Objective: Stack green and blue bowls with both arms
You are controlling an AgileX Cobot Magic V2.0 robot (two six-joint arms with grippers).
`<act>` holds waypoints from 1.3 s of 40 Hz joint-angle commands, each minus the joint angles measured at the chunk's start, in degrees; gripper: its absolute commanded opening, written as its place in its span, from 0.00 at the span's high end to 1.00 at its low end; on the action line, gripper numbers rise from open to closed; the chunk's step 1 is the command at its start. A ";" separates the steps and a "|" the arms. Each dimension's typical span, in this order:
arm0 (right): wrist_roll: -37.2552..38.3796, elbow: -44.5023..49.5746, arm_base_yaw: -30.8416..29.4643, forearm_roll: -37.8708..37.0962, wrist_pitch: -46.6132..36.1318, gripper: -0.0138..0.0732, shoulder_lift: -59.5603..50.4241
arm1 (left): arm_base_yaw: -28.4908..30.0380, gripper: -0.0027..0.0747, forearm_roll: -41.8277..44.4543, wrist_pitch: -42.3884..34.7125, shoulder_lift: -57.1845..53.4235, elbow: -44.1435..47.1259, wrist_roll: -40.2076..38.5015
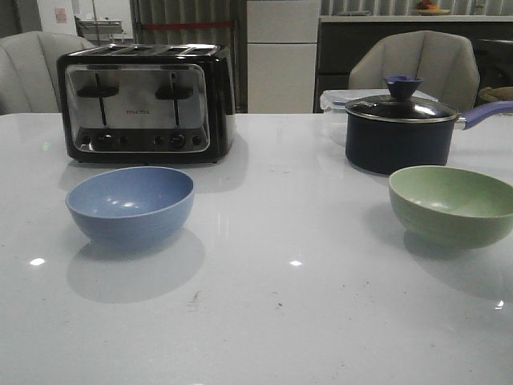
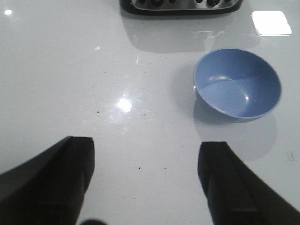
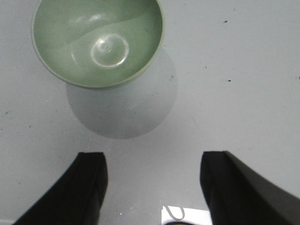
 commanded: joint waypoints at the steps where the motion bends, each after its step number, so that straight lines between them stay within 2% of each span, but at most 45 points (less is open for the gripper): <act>1: 0.47 -4.49 -0.99 0.82 -4.17 0.21 3.45 | -2.03 0.26 -3.03 -4.43 0.18 -1.81 2.06; 15: 0.00 -18.57 -3.03 2.84 0.57 0.21 22.74 | -14.28 0.26 -1.77 -4.43 1.22 -1.81 3.32; 27: -1.61 -29.21 -3.03 4.78 4.39 0.21 37.42 | -16.21 0.26 -1.77 -4.20 2.32 -1.81 3.32; 32: -3.57 -32.98 -3.03 6.69 6.40 0.29 41.71 | -16.21 0.26 -1.77 -4.20 2.32 -1.81 3.32; 38: -3.54 -36.17 -3.03 6.80 9.29 0.48 45.04 | -16.21 0.26 -1.77 -4.20 2.32 -1.81 3.32; 50: -4.04 -36.88 -2.92 5.52 10.87 0.76 44.10 | -16.21 0.26 -1.77 -4.09 2.32 -1.81 3.32; 52: -4.64 -36.88 -2.48 5.52 10.92 0.78 42.55 | -16.21 0.26 -1.77 -4.09 2.32 -1.81 3.32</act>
